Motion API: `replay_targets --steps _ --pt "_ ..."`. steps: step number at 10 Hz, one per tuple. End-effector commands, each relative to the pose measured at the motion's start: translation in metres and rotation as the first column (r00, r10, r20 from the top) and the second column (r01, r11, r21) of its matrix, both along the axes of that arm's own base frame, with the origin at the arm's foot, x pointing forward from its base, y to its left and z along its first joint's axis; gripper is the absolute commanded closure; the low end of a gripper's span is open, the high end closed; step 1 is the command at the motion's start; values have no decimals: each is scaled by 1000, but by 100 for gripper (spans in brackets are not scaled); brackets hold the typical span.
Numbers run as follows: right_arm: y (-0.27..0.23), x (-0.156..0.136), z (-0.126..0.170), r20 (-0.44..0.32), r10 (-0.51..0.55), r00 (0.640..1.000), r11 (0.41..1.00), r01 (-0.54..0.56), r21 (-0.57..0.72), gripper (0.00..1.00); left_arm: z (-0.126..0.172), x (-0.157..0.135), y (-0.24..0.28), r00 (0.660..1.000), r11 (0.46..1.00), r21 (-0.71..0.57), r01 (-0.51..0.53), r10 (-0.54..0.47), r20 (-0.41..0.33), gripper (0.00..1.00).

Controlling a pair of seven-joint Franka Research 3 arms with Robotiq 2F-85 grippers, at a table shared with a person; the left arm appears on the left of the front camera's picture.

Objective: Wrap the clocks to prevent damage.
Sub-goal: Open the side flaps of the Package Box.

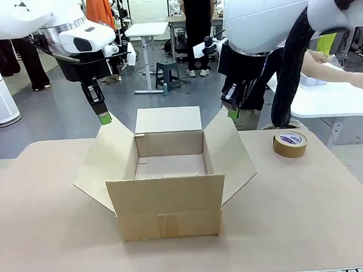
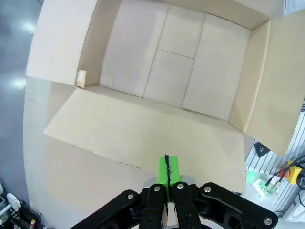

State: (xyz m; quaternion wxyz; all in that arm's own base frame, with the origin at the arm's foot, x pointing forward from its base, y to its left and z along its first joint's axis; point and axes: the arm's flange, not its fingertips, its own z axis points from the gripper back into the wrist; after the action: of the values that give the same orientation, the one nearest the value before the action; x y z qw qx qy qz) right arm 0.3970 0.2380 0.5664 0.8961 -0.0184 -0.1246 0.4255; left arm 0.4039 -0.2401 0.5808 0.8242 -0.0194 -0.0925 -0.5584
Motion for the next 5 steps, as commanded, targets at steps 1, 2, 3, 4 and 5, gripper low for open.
replay_targets --steps 1,2,3,4,5 --pt "3 -1 -2 -2 4 1000 1000 -4 -4 99 -4 2 -2 1000 1000 6 -12 12 -3 99" --pt "15 -2 -20 76 -123 989 988 130 -83 99 -19 11 -12 992 991 -46 -122 120 -47 99" --pt "25 -2 -32 93 -227 970 968 235 -91 99 -32 18 -23 952 952 -24 -305 305 -29 99" --pt "30 1 -43 100 -308 946 945 317 -83 99 -39 21 -31 918 918 -27 -396 395 -31 99" --pt "30 5 -49 138 -364 921 921 378 -91 99 -42 23 -32 886 886 -33 -463 462 -36 99"
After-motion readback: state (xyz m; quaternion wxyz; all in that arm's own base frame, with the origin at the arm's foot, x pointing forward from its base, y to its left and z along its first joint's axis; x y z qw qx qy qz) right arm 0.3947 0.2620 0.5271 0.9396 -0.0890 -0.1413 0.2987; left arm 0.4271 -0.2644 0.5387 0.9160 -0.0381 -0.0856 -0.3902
